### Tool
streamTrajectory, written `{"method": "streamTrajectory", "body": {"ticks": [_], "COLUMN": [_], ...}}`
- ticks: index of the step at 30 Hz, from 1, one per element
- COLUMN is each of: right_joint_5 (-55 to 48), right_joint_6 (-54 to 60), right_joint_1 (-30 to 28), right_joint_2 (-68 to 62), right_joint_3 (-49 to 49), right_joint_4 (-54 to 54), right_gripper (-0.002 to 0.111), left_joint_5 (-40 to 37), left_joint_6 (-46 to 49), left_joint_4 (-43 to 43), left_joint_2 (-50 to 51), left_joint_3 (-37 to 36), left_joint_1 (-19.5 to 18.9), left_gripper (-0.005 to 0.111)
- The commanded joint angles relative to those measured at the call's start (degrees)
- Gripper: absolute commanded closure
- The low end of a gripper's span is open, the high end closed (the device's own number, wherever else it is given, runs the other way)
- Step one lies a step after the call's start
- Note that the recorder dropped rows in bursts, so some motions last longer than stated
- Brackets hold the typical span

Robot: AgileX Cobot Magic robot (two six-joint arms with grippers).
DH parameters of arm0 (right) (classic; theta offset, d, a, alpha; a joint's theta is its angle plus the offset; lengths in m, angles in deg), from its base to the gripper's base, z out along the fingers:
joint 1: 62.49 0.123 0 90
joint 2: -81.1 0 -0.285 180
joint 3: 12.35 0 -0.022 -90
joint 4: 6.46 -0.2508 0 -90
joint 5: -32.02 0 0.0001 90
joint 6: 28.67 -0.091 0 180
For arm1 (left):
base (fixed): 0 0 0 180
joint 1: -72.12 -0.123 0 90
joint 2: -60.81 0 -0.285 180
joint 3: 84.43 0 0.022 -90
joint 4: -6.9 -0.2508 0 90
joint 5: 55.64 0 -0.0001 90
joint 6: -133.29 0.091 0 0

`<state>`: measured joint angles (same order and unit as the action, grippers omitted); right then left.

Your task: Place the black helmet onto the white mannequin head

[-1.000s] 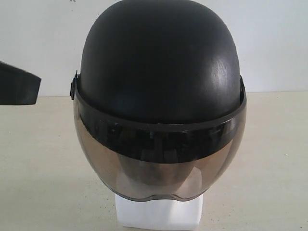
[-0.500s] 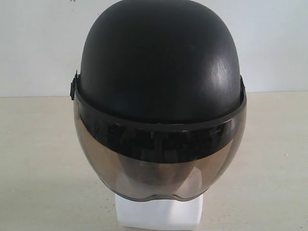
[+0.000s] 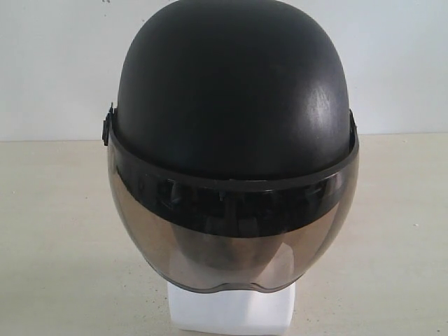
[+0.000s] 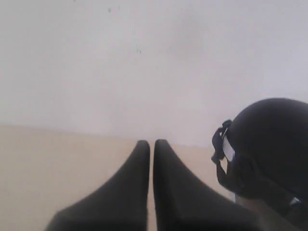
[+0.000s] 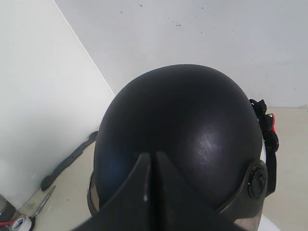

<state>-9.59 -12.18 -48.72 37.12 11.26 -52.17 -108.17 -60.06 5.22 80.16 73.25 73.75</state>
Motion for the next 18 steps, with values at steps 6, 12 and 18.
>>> {"method": "streamTrajectory", "body": {"ticks": [6,12,18], "right_joint_5": [-0.11,-0.11,-0.11], "right_joint_6": [0.52,0.52,0.52], "right_joint_1": [0.07,0.07,0.07], "right_joint_2": [0.22,0.22,0.22], "right_joint_3": [0.21,0.21,0.21], "right_joint_4": [0.23,0.23,0.23], "right_gripper": [0.108,0.108,0.108], "left_joint_5": [28.98,42.97,50.41], "left_joint_6": [3.51,2.9,3.24], "left_joint_4": [1.28,2.24,1.68], "left_joint_2": [-7.51,-7.52,-10.15], "left_joint_3": [-24.14,-40.89,-52.73], "left_joint_1": [0.25,0.15,0.15], "left_gripper": [0.102,0.102,0.102]}}
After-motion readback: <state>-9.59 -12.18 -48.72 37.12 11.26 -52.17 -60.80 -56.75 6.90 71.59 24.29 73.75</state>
